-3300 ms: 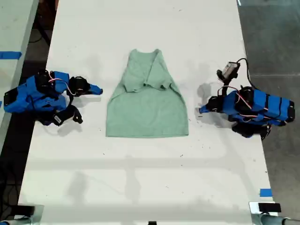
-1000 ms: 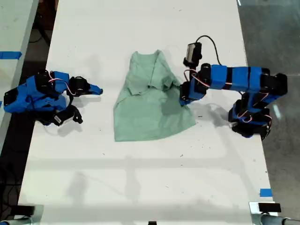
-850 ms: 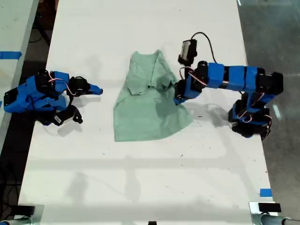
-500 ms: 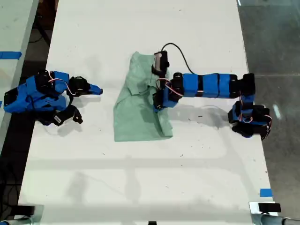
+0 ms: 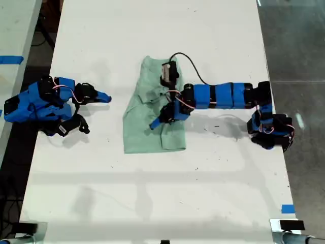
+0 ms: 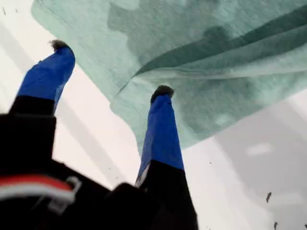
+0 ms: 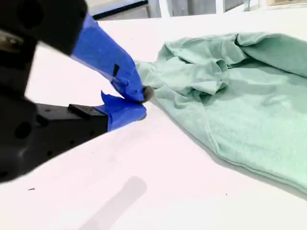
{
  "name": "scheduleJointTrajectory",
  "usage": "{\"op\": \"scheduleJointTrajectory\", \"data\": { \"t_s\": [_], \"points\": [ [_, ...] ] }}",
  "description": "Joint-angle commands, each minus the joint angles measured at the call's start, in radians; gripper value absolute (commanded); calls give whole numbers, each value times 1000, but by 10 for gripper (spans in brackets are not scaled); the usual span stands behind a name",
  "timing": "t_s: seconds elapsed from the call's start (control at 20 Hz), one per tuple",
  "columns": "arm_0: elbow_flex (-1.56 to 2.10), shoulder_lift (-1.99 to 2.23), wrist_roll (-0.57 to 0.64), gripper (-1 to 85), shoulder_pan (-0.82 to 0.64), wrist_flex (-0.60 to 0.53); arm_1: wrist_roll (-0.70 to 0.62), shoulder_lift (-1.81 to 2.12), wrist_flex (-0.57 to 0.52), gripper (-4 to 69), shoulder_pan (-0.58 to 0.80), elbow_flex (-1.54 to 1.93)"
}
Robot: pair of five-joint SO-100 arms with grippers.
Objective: Fold t shirt
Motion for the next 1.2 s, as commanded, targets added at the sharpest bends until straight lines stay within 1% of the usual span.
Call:
{"op": "scheduleJointTrajectory", "data": {
  "t_s": [0.0,0.05,0.1,0.2,0.3,0.45,0.6,0.7,0.75,0.8,0.85,0.9,1.0,1.15],
  "points": [
    [-20,6,-26,1,14,-3,6,250,112,249,9,-37],
    [-20,6,-26,1,14,-3,20,325,164,98,23,-2],
    [-20,6,-26,1,14,-3,37,402,206,0,32,49],
    [-20,6,-26,1,15,-3,49,574,222,1,38,209],
    [-20,6,-26,1,15,-3,78,765,206,1,46,423],
    [-20,6,-26,1,14,-3,98,1088,81,1,58,854],
    [-20,6,-26,1,15,-3,126,1459,-86,1,77,1336],
    [-20,6,-26,1,15,-3,144,1700,-158,1,77,1614],
    [-20,6,-26,1,15,-3,147,1822,-167,1,77,1733],
    [-20,6,-26,1,15,-3,140,1962,-152,1,81,1848],
    [-20,6,-28,1,15,-3,132,2154,-97,1,94,1962],
    [-20,6,-28,1,18,-3,129,2266,-40,1,110,2052],
    [-20,6,-32,1,21,-3,138,2256,-49,0,110,2068],
    [-20,6,-32,1,21,-3,189,2256,-41,0,121,2083]
  ]
}}
